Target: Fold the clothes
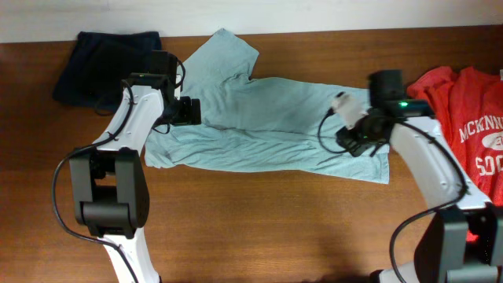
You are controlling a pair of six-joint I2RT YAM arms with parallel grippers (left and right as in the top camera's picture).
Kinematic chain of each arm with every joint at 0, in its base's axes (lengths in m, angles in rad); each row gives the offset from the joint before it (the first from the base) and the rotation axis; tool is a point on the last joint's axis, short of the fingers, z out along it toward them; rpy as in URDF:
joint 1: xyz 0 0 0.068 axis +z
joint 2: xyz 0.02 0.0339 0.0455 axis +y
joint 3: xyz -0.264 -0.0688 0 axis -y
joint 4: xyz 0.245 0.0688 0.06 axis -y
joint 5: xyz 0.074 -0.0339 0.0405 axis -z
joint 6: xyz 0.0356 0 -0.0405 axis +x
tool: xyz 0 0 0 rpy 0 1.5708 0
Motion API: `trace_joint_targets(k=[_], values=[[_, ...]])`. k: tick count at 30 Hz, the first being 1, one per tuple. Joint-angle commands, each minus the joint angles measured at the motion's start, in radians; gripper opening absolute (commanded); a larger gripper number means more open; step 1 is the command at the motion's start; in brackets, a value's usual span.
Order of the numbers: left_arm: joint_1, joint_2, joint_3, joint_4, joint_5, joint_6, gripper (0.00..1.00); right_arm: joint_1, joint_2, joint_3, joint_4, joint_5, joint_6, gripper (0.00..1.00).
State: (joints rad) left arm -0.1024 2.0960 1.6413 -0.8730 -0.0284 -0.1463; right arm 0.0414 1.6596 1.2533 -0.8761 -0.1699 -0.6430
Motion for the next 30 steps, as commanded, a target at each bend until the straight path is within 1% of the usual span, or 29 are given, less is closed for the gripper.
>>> trace_joint_targets(k=[1, 10, 26, 30], values=[[0.007, -0.024, 0.014, 0.001, 0.007, 0.006, 0.99, 0.052, 0.067, -0.001, 0.01, 0.141, -0.116, 0.35], [0.007, -0.024, 0.014, 0.002, 0.007, 0.006, 0.99, 0.058, 0.212, -0.001, 0.048, 0.137, -0.116, 0.34], [0.007, -0.024, 0.014, 0.001, 0.007, 0.006, 0.99, 0.058, 0.306, -0.001, 0.092, 0.126, -0.116, 0.35], [0.006, -0.024, 0.014, 0.001, 0.007, 0.006, 0.99, 0.058, 0.305, 0.002, 0.092, 0.126, -0.116, 0.35]])
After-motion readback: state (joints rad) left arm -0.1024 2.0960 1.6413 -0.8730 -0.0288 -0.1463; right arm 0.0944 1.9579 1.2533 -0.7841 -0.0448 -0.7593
